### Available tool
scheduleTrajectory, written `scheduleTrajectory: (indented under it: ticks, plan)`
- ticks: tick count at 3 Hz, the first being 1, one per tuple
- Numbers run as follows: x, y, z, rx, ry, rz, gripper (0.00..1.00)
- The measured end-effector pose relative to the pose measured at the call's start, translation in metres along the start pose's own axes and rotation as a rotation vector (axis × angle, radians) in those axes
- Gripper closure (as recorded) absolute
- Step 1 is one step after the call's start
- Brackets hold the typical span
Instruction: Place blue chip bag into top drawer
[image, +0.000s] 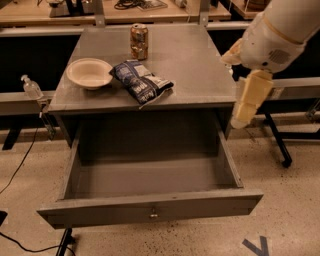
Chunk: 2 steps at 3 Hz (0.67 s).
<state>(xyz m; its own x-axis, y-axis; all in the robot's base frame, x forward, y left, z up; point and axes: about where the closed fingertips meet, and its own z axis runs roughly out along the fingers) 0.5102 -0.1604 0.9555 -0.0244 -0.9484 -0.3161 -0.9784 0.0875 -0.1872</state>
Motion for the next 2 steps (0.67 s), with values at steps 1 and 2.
scheduleTrajectory:
  ticks: [1, 2]
  plan:
    - [-0.035, -0.044, 0.048, -0.05, -0.039, -0.084, 0.0]
    - [-0.069, -0.096, 0.093, -0.064, -0.067, -0.128, 0.0]
